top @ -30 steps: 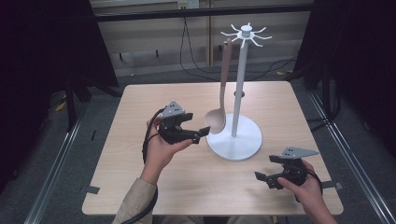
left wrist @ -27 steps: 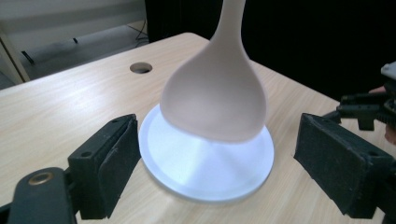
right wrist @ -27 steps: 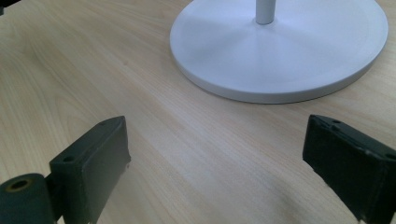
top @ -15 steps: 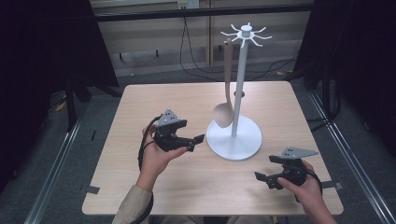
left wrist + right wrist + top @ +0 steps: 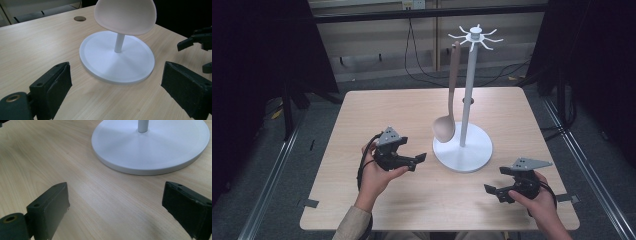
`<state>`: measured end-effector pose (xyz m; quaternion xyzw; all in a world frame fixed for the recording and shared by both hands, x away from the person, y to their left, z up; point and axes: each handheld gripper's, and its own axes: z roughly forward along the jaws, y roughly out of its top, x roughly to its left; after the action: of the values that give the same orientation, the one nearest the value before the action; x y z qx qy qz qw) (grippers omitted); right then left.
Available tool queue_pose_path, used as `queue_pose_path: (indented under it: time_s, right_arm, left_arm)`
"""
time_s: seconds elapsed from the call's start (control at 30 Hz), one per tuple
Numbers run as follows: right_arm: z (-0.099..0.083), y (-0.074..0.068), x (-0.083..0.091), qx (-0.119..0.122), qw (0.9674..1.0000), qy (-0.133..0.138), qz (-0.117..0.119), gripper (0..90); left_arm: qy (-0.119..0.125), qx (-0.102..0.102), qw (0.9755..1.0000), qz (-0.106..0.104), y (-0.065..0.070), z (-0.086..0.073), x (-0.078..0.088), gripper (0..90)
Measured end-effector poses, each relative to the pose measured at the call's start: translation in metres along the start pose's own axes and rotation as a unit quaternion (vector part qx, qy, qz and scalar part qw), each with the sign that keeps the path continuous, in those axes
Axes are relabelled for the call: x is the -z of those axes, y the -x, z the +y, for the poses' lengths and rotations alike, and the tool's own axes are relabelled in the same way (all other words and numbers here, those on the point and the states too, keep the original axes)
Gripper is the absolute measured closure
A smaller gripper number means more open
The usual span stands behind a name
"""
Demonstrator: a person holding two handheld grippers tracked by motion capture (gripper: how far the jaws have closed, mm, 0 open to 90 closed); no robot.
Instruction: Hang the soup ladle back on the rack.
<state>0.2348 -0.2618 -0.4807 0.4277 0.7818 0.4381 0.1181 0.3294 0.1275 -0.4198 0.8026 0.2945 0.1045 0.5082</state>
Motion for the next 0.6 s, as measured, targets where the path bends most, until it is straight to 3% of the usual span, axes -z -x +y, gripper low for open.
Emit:
queue_pose_path:
  time_s: [0.3, 0.6]
  right_arm:
    - [0.0, 0.0, 0.0, 0.002, 1.0, 0.001, 0.001, 6.9]
    - [0.001, -0.001, 0.0, 0.007, 1.0, 0.0, 0.003, 6.9]
  left_arm:
    - [-0.008, 0.005, 0.9999, 0.003, -0.004, -0.013, -0.002, 8.6]
    - [-0.011, 0.002, 0.9999, 0.0, -0.002, -0.016, -0.003, 8.2]
